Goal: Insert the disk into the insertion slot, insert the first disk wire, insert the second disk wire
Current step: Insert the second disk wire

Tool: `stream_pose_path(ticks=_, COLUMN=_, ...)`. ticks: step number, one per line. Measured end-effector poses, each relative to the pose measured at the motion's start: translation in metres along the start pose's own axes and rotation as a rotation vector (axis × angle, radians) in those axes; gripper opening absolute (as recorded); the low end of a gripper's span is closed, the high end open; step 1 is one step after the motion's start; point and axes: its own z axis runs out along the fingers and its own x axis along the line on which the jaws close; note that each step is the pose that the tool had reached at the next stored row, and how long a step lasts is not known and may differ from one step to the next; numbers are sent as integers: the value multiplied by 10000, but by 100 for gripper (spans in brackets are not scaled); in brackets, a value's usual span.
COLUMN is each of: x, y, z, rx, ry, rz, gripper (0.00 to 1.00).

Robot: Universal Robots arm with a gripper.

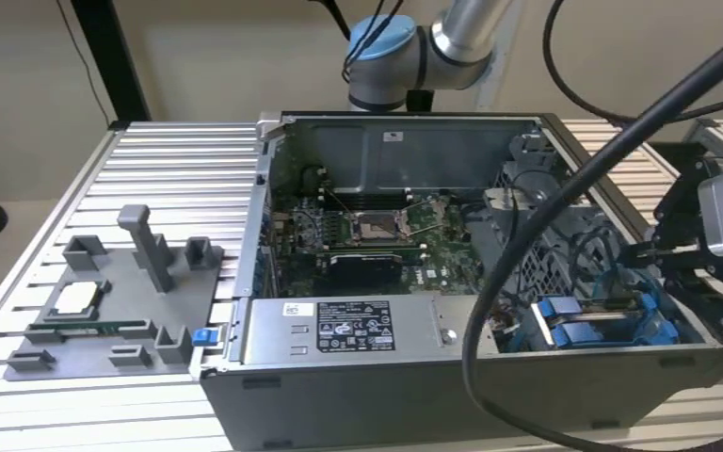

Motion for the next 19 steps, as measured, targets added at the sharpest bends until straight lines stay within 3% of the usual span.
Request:
stream_pose_path(ticks=2, x=-29, y=33, z=-10, rx=6, ry=90, rz=2, gripper=0)
stream_pose_path(ticks=4, x=-34, y=78, z=-10, rx=18, ry=242, rz=9, gripper=0)
stream_pose_path(ticks=8, x=-36, y=167, z=-10, rx=47, ry=699, rz=18, gripper=0)
stream_pose_path(ticks=11, x=-32, y=223, z=-8, rx=77, ry=1188, rz=25, gripper=0)
stream_pose_path(ticks=19, x=-23, y=341, z=-3, rx=174, ry=2645, rz=62, gripper=0)
